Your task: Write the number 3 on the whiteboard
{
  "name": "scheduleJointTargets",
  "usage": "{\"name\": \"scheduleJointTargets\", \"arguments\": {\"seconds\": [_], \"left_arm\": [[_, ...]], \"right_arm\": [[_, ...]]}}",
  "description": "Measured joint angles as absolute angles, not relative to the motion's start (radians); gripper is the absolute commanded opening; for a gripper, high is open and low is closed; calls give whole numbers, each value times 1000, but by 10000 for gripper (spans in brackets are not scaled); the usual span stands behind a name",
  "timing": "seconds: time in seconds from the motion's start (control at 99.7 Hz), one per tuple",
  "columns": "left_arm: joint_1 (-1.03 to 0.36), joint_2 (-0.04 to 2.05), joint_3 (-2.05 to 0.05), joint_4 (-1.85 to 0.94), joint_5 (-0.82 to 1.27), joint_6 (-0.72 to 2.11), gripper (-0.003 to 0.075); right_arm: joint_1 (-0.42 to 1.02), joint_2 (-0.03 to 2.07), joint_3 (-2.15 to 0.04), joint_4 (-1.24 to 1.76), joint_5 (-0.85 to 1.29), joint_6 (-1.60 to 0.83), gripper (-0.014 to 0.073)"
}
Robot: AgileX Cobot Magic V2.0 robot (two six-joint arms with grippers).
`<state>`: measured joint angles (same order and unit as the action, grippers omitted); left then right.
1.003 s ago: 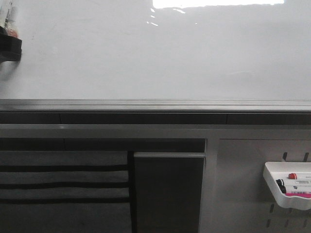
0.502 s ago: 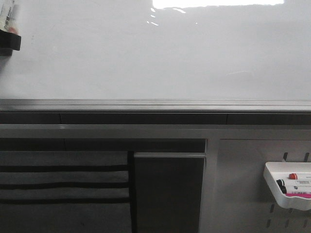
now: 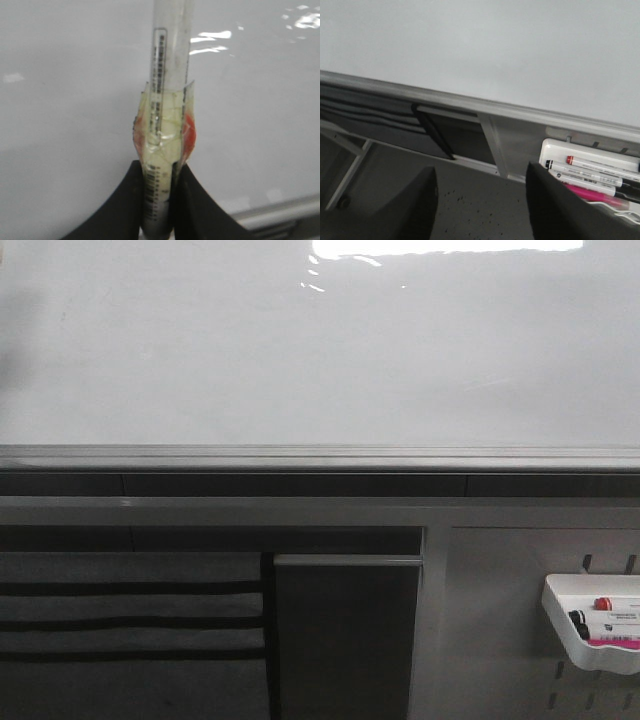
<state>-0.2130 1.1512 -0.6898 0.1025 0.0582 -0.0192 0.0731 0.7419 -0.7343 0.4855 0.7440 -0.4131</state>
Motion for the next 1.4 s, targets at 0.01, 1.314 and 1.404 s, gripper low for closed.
{"name": "scheduleJointTargets", "arguments": {"seconds": [0.01,1.314,1.404], "left_arm": [[-224,1145,-690,107,69,-19,-20],[-841,1031,-931,-306,799,735,-20],[-841,1031,-931,-304,799,735,-20]], "right_arm": [[74,750,-739,488,757,-415,355],[733,1288,-1207,703,972,-1267,354],[733,1292,-1207,699,969,-1294,354]]}}
